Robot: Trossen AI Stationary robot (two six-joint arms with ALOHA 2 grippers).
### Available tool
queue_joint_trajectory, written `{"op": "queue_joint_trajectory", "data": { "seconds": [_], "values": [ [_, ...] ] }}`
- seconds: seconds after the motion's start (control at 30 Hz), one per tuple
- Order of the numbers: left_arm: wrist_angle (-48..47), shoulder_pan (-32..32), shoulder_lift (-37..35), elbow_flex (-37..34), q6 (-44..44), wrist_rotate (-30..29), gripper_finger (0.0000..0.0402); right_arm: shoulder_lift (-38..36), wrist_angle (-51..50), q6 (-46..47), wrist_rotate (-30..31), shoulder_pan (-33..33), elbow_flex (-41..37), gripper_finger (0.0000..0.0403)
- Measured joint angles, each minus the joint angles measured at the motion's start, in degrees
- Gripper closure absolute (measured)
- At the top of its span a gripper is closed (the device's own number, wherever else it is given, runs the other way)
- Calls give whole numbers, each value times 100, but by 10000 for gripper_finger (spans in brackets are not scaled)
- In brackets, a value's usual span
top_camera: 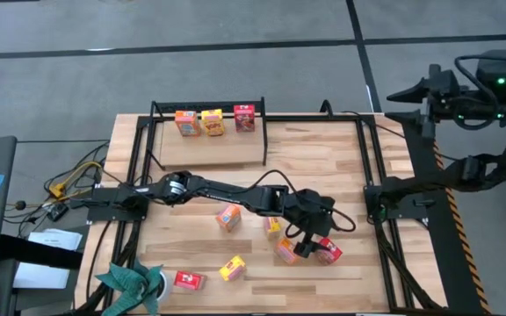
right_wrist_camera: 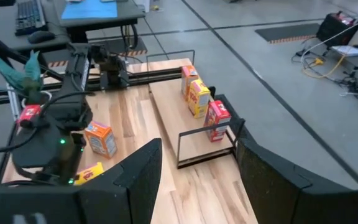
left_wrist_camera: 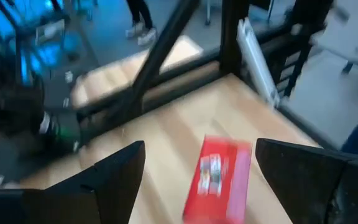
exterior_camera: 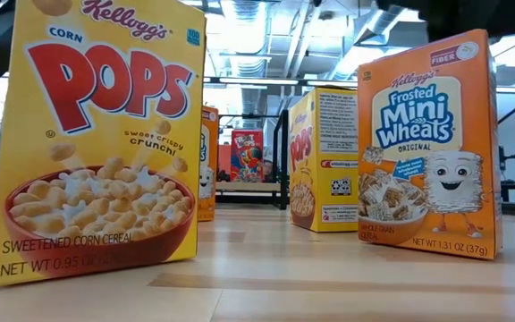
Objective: Stack cereal on shelf
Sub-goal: Put the top red cereal box on the shelf aligned with the other red cereal box
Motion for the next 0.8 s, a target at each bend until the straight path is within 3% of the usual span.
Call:
{"op": "queue_joint_trajectory", "data": {
  "seconds": [0.8],
  "values": [
    [-250, -32, 339, 36, -60, 59, 104, -166, 0, -192, -2, 2, 4, 171]
  ]
}}
